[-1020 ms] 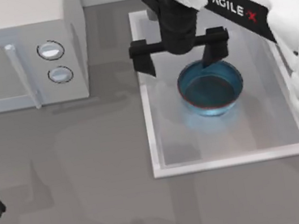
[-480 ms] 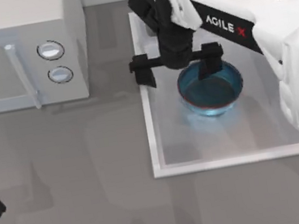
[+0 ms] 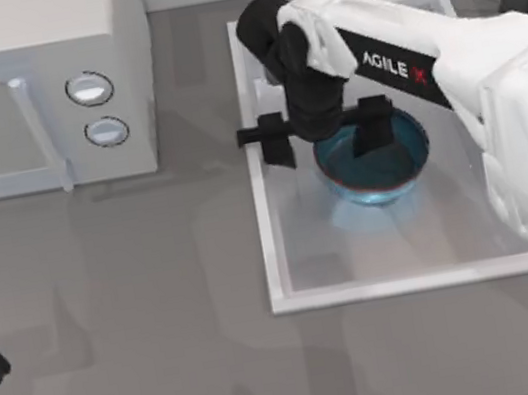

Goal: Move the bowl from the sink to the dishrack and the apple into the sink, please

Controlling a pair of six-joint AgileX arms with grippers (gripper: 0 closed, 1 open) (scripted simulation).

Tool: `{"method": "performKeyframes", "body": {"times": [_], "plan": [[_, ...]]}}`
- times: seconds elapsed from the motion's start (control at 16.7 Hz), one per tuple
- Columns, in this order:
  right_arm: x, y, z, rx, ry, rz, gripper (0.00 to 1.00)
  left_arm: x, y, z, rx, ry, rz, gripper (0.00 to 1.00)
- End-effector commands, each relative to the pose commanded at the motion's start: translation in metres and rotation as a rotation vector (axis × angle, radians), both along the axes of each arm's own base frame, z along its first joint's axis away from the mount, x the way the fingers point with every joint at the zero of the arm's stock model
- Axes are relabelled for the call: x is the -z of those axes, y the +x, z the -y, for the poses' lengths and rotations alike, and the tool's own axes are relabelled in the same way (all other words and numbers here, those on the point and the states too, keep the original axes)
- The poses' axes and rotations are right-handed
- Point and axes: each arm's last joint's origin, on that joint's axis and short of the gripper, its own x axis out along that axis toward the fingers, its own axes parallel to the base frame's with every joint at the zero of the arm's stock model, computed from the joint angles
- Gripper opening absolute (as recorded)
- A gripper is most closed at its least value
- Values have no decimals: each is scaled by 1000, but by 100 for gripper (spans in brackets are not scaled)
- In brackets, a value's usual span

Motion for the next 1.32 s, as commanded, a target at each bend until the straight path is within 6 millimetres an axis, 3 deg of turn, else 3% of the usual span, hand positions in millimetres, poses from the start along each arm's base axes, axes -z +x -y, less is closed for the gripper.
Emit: {"method": "performKeyframes", "body": {"times": [0.78,1.32], "plan": [[0,0,0,0,0,0,2,0,0,0,0,0,0,100],[-3,1,1,3,1,4,0,0,0,0,0,0,0,100]]}}
